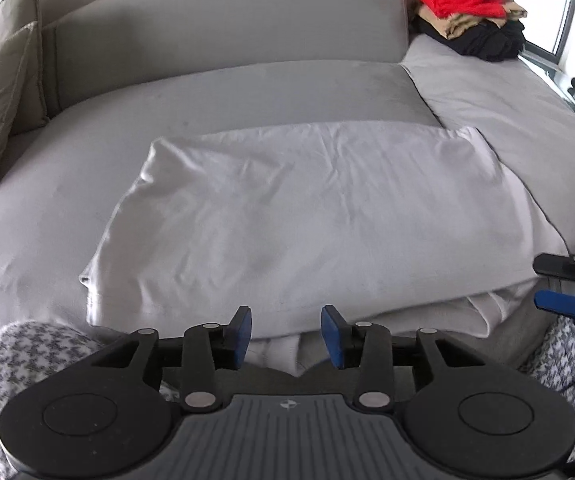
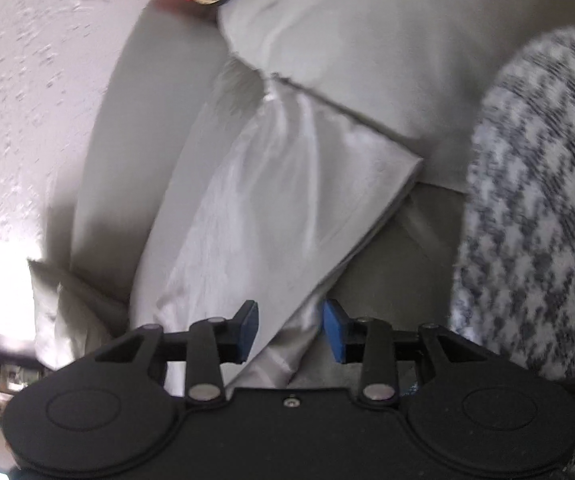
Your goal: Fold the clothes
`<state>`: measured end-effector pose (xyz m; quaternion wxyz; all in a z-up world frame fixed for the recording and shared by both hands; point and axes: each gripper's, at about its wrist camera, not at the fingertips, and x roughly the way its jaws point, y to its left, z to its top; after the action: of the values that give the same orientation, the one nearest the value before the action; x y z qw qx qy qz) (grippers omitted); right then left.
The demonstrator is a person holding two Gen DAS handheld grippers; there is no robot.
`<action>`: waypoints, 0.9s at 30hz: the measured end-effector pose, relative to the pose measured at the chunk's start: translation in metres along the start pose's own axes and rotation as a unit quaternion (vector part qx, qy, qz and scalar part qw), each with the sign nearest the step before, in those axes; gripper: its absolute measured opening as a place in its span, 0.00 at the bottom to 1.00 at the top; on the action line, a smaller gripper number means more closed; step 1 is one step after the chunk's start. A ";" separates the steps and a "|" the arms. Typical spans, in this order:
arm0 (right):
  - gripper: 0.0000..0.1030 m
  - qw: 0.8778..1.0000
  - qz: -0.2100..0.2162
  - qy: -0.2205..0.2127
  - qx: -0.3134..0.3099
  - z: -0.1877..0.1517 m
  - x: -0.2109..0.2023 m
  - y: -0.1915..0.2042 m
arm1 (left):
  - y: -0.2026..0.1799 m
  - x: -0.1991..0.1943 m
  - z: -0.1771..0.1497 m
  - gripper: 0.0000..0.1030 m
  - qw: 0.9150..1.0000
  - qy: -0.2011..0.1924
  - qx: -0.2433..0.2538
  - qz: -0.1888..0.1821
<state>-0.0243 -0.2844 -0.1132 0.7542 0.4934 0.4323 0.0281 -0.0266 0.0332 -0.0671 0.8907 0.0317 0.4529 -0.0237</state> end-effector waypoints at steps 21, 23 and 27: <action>0.36 0.977 0.119 -0.093 0.152 0.021 0.040 -0.036 | 0.014 0.002 -0.007 0.38 0.999 -0.003 -0.042 -0.005; 0.37 0.978 0.108 -0.116 0.137 0.030 0.046 -0.034 | 0.021 0.000 -0.005 0.38 0.999 -0.008 -0.048 -0.002; 0.43 0.977 0.089 -0.152 0.119 0.044 0.055 -0.033 | 0.045 0.001 0.003 0.38 0.997 -0.019 -0.069 0.022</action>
<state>0.0266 -0.3073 -0.1669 0.7415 0.6147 0.2669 -0.0324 -0.0205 0.0780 -0.0652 0.8995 -0.0202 0.4357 0.0262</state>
